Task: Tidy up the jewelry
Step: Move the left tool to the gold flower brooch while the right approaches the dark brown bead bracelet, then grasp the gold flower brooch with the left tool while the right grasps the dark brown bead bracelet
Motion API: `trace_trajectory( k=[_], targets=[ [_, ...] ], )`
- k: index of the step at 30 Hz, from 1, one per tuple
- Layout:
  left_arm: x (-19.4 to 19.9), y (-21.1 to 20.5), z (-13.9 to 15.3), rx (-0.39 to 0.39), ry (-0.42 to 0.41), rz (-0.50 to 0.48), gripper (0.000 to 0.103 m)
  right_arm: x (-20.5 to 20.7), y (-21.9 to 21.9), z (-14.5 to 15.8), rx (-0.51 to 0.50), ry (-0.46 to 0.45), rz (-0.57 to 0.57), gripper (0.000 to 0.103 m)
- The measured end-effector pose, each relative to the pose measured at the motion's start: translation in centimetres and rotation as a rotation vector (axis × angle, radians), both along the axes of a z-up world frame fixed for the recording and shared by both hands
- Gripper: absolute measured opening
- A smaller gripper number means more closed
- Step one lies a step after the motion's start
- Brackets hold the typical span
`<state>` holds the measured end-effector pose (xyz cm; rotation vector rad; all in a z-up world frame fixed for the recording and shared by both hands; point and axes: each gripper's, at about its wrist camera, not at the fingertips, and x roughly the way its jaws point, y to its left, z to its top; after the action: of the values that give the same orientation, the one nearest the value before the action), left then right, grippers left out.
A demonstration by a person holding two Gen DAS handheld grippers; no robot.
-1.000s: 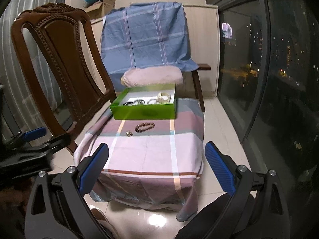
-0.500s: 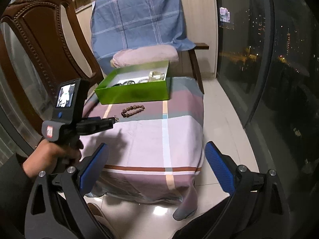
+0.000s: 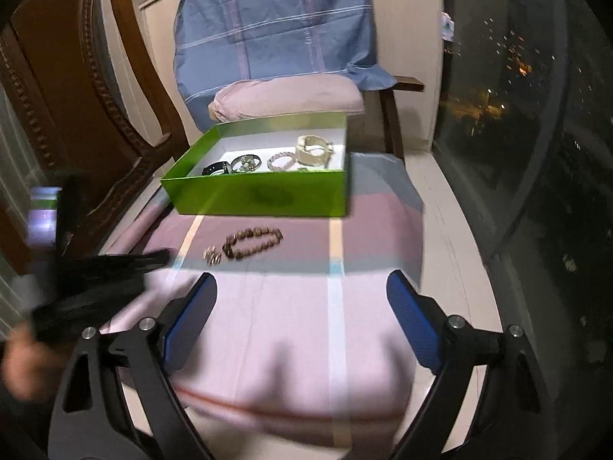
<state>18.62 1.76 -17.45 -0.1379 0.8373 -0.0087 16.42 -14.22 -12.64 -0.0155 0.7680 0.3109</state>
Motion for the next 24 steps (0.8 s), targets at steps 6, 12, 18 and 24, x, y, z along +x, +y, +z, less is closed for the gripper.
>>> trace_trajectory(
  k=[6,12,18,24],
  targets=[
    [-4.3,2.3,3.5,0.009,-0.07,-0.025,0.01,5.5,3.9,-3.0,-0.025,0.07,0.069,0.082],
    [-2.9,4.5,2.1,-0.018,-0.053,0.024,0.049,6.7,8.2,-5.6,-0.137,0.06,0.217,0.057],
    [-2.8,5.9,0.8,-0.06,-0.027,0.055,0.058,7.9,11.0,-8.6,-0.235,0.108,0.398,0.033],
    [-2.3,5.2,-0.2,-0.06,-0.005,0.042,0.059,9.2,12.6,-8.8,-0.266,0.125,0.506,0.031]
  ],
)
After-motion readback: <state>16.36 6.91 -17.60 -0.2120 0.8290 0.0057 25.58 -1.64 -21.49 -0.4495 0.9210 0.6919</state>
